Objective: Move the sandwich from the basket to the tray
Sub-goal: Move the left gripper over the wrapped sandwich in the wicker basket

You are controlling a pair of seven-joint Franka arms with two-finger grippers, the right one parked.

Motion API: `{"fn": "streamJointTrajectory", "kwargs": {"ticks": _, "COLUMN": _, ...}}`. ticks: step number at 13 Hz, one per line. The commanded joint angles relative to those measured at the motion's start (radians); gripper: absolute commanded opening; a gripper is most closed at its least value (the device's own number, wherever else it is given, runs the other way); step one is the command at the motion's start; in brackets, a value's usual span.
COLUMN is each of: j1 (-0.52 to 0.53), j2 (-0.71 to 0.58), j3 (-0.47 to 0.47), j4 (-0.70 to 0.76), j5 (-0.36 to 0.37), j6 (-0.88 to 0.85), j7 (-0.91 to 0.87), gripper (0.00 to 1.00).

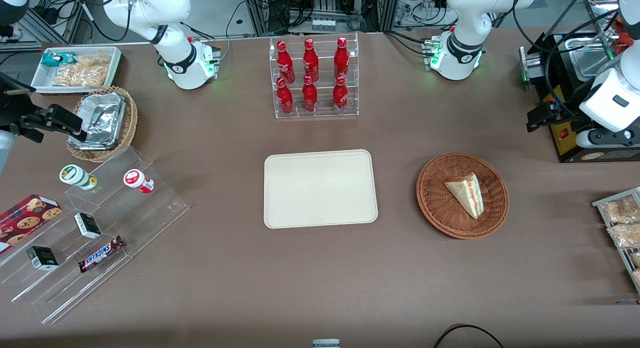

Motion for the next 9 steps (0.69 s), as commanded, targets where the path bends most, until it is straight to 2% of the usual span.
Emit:
{"fn": "streamJointTrajectory", "kwargs": {"ticks": 1, "j1": 0.0, "j2": -0.001, "j3": -0.01, "j4": 0.002, "j5": 0.002, "j6": 0.0, "j7": 0.031, "gripper": 1.0}}
{"fn": "streamJointTrajectory", "kwargs": {"ticks": 5, "j1": 0.0, "j2": 0.031, "j3": -0.013, "j4": -0.039, "j5": 0.005, "j6": 0.0, "j7": 0.031, "gripper": 1.0}}
{"fn": "streamJointTrajectory", "kwargs": {"ticks": 9, "j1": -0.009, "j2": 0.032, "j3": -0.013, "j4": -0.159, "j5": 0.005, "j6": 0.104, "j7": 0.024, "gripper": 1.0}}
